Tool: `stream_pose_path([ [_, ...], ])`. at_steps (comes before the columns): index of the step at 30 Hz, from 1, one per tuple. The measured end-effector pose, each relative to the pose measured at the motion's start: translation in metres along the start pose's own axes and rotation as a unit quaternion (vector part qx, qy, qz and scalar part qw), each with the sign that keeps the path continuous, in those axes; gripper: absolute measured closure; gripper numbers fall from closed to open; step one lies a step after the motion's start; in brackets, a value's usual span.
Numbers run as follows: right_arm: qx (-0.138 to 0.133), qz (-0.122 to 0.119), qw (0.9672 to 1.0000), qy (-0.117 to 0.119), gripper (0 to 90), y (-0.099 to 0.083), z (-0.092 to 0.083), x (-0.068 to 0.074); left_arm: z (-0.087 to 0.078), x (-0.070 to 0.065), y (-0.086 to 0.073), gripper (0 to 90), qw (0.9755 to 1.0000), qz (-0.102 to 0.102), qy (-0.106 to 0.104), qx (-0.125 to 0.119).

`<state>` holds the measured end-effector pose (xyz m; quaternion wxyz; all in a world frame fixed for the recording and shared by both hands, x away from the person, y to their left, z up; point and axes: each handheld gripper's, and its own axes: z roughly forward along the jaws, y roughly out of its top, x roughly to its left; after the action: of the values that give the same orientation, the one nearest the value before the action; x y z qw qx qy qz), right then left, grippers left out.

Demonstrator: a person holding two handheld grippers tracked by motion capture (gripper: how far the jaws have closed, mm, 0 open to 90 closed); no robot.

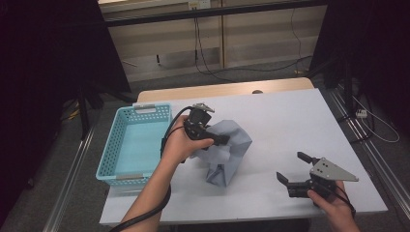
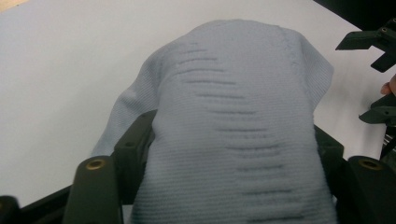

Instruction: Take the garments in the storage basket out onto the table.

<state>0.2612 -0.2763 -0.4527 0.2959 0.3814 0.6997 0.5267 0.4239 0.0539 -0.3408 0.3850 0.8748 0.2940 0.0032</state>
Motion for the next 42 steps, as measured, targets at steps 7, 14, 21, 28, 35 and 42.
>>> stream_pose_path([
  [7, 0.003, 0.008, 1.0, 0.001, 0.9, -0.001, 0.003, 0.0, -0.008, -0.001, 0.001, 29.2, 1.0, 0.002, 0.006, 0.0],
  [14, 0.017, 0.008, 0.9998, -0.006, 1.1, 0.0, 0.005, -0.003, -0.019, -0.003, -0.004, 23.9, 1.0, 0.001, 0.008, -0.001],
  [21, 0.031, 0.015, 0.9993, -0.012, 1.1, 0.0, 0.01, -0.006, -0.031, -0.001, -0.011, 22.0, 0.9998, -0.002, 0.01, -0.015],
  [28, 0.056, 0.029, 0.998, -0.007, 0.8, 0.003, 0.018, -0.007, -0.037, 0.009, -0.02, 20.2, 0.9992, -0.02, 0.005, -0.034],
  [35, 0.066, 0.032, 0.9973, -0.006, 1.9, 0.012, 0.038, -0.005, -0.03, 0.017, -0.034, 19.2, 0.9983, -0.042, 0.009, -0.04],
  [42, 0.07, 0.024, 0.9973, -0.001, 2.2, 0.021, 0.056, -0.001, -0.019, 0.016, -0.048, 20.4, 0.9986, -0.045, 0.009, -0.028],
])
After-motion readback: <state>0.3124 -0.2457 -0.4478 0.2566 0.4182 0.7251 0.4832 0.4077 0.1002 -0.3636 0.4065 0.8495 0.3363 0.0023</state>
